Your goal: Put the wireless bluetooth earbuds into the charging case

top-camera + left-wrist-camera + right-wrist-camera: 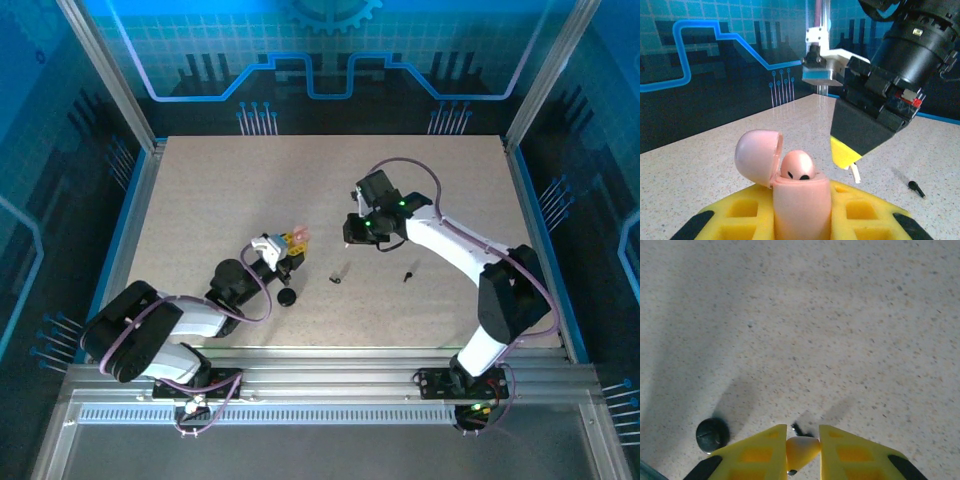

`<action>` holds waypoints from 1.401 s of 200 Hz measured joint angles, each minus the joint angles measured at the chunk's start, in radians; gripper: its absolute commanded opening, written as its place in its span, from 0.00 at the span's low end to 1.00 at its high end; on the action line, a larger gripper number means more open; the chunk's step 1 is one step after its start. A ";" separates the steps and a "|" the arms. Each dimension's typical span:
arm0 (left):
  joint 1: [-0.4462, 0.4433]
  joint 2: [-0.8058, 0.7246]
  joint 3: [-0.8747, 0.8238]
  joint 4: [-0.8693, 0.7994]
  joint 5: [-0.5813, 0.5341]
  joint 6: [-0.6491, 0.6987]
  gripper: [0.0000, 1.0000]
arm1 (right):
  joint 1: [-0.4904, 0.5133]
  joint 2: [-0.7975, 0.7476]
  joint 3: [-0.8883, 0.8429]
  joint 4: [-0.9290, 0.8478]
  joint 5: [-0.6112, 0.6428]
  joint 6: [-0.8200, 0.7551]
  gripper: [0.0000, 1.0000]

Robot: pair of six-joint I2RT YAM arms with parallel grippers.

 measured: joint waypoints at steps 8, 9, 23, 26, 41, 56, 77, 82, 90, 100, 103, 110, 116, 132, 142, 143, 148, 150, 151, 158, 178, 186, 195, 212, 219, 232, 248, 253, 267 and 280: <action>0.000 0.007 0.000 -0.001 0.002 0.002 0.13 | 0.003 -0.001 0.000 0.014 -0.002 0.000 0.19; 0.000 0.007 0.000 0.000 0.002 0.002 0.13 | 0.004 -0.001 0.000 0.016 -0.002 0.000 0.19; 0.000 0.017 0.000 -0.001 0.003 0.005 0.14 | 0.012 -0.003 0.000 0.041 -0.009 0.000 0.19; 0.000 0.018 0.000 -0.001 0.003 0.006 0.14 | 0.014 -0.004 0.000 0.045 -0.009 0.000 0.19; 0.000 0.029 0.001 0.000 0.006 0.008 0.14 | 0.029 -0.007 0.000 0.071 -0.014 0.000 0.19; 0.000 0.043 0.004 0.000 0.011 0.008 0.14 | 0.047 -0.013 0.000 0.093 -0.017 0.000 0.19; 0.000 0.057 0.006 -0.001 0.019 0.008 0.13 | 0.071 -0.032 0.000 0.120 -0.017 -0.001 0.18; 0.000 0.059 0.006 -0.001 0.021 0.008 0.13 | 0.076 -0.037 0.000 0.127 -0.017 -0.001 0.18; 0.000 0.062 0.006 0.000 0.023 0.013 0.13 | 0.082 -0.046 0.000 0.138 -0.016 -0.001 0.18; 0.000 0.066 0.009 -0.001 0.025 0.019 0.13 | 0.090 -0.059 -0.001 0.152 -0.016 -0.001 0.18; 0.000 0.067 0.010 0.000 0.025 0.021 0.13 | 0.093 -0.064 -0.001 0.156 -0.016 -0.001 0.18; 0.000 0.068 0.011 -0.001 0.025 0.024 0.13 | 0.099 -0.074 -0.003 0.167 -0.015 -0.002 0.18; 0.000 0.068 0.011 0.000 0.025 0.024 0.13 | 0.103 -0.081 -0.004 0.176 -0.015 -0.005 0.19; 0.000 0.068 0.011 0.000 0.025 0.026 0.13 | 0.125 -0.102 -0.006 0.203 -0.004 -0.011 0.19; 0.000 0.068 0.011 0.000 0.025 0.026 0.13 | 0.140 -0.111 -0.006 0.217 0.003 -0.017 0.19; 0.000 0.068 0.011 0.000 0.025 0.026 0.13 | 0.142 -0.113 -0.006 0.219 0.004 -0.017 0.19; 0.000 0.068 0.011 0.000 0.025 0.026 0.13 | 0.150 -0.117 -0.006 0.227 0.007 -0.021 0.19; 0.000 0.068 0.011 0.000 0.025 0.026 0.13 | 0.154 -0.119 -0.007 0.231 0.007 -0.022 0.19; 0.000 0.068 0.011 0.000 0.025 0.026 0.13 | 0.155 -0.120 -0.008 0.233 0.008 -0.023 0.19; 0.000 0.068 0.011 0.000 0.025 0.026 0.13 | 0.166 -0.127 -0.011 0.246 0.012 -0.029 0.19; 0.000 0.068 0.011 0.000 0.025 0.026 0.13 | 0.189 -0.142 -0.026 0.276 0.029 -0.039 0.19; 0.000 0.068 0.011 0.000 0.025 0.026 0.13 | 0.193 -0.148 -0.035 0.288 0.034 -0.040 0.19; 0.000 0.067 0.011 0.000 0.025 0.025 0.13 | 0.197 -0.152 -0.046 0.299 0.040 -0.042 0.19; 0.000 0.061 0.011 -0.001 0.025 0.023 0.13 | 0.197 -0.155 -0.068 0.320 0.057 -0.042 0.19; 0.000 0.056 0.011 0.000 0.025 0.023 0.13 | 0.197 -0.156 -0.078 0.329 0.064 -0.039 0.19; 0.000 0.050 0.011 0.000 0.025 0.023 0.13 | 0.197 -0.157 -0.102 0.349 0.072 -0.033 0.19; 0.000 0.047 0.011 0.001 0.025 0.023 0.13 | 0.197 -0.157 -0.127 0.370 0.079 -0.021 0.19; 0.000 0.047 0.011 0.001 0.025 0.023 0.13 | 0.197 -0.157 -0.134 0.378 0.080 -0.018 0.19; 0.000 0.047 0.011 0.001 0.025 0.023 0.13 | 0.198 -0.158 -0.147 0.393 0.082 -0.010 0.19; 0.000 0.047 0.011 0.003 0.025 0.023 0.13 | 0.198 -0.163 -0.158 0.411 0.083 0.000 0.19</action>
